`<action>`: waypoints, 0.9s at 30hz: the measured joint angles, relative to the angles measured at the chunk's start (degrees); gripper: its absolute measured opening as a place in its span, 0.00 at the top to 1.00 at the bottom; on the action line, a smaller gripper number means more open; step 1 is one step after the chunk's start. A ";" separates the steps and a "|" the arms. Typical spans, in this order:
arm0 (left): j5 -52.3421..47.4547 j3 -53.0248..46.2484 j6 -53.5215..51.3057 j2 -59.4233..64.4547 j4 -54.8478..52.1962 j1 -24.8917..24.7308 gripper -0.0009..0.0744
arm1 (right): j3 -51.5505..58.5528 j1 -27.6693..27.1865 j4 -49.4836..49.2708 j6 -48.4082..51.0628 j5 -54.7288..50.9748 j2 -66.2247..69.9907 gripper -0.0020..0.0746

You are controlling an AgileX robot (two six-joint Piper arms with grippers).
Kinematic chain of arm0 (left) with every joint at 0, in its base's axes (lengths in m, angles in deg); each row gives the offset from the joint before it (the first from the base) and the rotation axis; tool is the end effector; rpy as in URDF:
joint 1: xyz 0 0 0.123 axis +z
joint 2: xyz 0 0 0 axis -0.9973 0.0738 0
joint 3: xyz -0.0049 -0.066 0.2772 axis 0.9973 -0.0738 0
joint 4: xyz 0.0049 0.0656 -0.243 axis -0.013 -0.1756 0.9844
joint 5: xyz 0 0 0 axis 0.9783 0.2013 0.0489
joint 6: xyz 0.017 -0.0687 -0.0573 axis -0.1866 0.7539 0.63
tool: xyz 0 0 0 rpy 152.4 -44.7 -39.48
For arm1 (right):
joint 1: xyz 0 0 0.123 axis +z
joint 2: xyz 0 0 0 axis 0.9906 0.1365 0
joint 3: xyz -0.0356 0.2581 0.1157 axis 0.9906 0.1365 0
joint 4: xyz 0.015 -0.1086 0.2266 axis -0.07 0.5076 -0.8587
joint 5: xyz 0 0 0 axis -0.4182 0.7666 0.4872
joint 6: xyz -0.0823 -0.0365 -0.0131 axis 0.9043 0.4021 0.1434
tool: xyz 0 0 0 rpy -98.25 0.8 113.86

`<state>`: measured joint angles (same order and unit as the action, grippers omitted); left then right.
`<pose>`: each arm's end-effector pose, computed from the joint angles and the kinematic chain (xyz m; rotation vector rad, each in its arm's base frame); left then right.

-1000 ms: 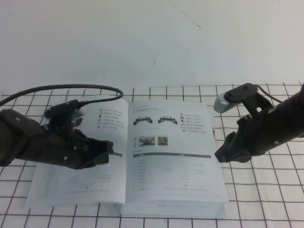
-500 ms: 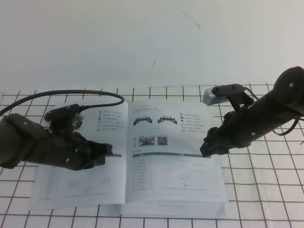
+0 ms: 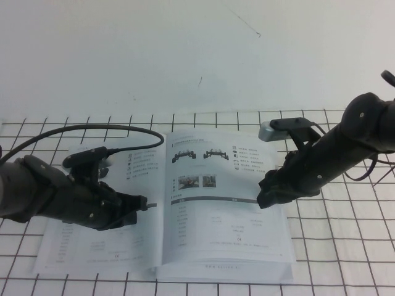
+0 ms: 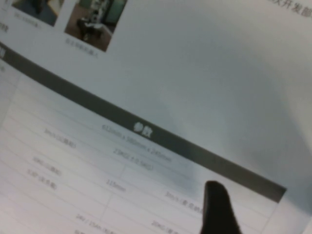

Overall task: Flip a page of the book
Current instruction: Open the closed book

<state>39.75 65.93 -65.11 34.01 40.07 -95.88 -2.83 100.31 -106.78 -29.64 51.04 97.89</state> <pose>0.3182 -0.0843 0.1430 -0.0730 2.6510 -0.5620 0.3678 0.1542 0.1567 -0.5621 2.7124 0.5735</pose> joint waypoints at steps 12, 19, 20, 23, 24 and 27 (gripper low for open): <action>0.00 0.13 0.00 0.10 0.00 0.00 0.99 | -0.30 0.00 -0.46 -1.23 -0.11 1.68 0.45; 0.23 0.13 0.00 0.13 -0.13 0.00 0.99 | -0.35 -0.11 -6.19 1.01 -0.22 2.14 0.45; 0.26 0.13 0.00 0.13 -0.13 0.00 0.99 | -0.35 -0.22 -8.21 2.58 -0.57 2.28 0.45; 0.35 0.13 0.00 0.23 -0.13 0.00 0.99 | -0.35 -0.22 -14.26 7.05 -1.77 2.70 0.45; 0.35 0.13 0.00 0.23 -0.13 0.00 0.99 | -0.35 -0.22 -16.29 8.37 -2.07 2.70 0.45; 0.35 0.13 0.00 0.23 -0.13 0.00 0.99 | -0.35 -0.22 -21.79 11.76 -2.99 2.74 0.45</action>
<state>40.10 66.06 -65.11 34.24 39.94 -95.88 -3.18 100.08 -128.57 -17.88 48.05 100.62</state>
